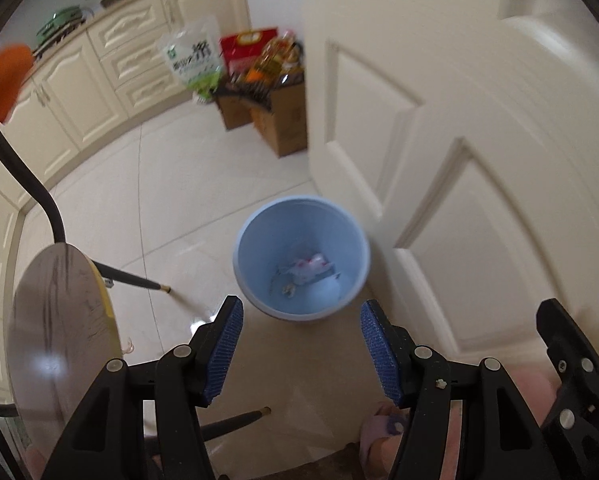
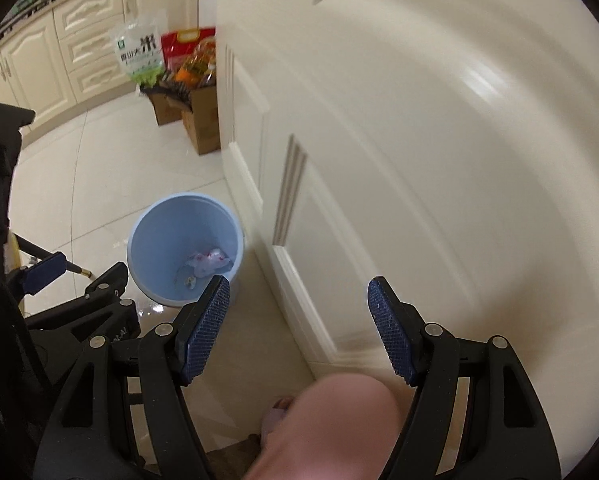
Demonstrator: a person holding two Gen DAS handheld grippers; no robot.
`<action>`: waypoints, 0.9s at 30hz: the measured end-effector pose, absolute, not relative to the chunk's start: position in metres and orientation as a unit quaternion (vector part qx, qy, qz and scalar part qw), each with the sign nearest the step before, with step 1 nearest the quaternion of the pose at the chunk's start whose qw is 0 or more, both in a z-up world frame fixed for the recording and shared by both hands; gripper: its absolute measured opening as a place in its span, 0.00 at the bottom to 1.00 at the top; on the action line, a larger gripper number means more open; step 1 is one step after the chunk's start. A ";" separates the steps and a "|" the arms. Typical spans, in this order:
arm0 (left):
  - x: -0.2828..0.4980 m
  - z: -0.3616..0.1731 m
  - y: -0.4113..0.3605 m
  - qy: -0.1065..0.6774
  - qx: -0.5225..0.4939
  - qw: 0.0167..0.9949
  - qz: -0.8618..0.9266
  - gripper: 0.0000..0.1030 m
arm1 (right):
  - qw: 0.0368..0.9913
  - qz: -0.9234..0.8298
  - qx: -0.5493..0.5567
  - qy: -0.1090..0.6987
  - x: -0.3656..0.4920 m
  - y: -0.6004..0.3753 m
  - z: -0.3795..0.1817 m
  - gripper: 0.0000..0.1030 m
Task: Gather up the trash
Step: 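Move both open tools back toward the trash on the table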
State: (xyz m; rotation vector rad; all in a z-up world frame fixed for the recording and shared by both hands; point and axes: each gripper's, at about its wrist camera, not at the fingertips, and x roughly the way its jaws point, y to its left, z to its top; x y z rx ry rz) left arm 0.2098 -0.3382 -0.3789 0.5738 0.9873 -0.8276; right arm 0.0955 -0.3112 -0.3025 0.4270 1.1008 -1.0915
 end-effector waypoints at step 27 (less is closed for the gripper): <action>0.082 -0.089 -0.027 0.242 0.171 0.887 -0.355 0.82 | 0.825 -0.456 0.086 0.322 0.090 -0.175 -0.075 0.90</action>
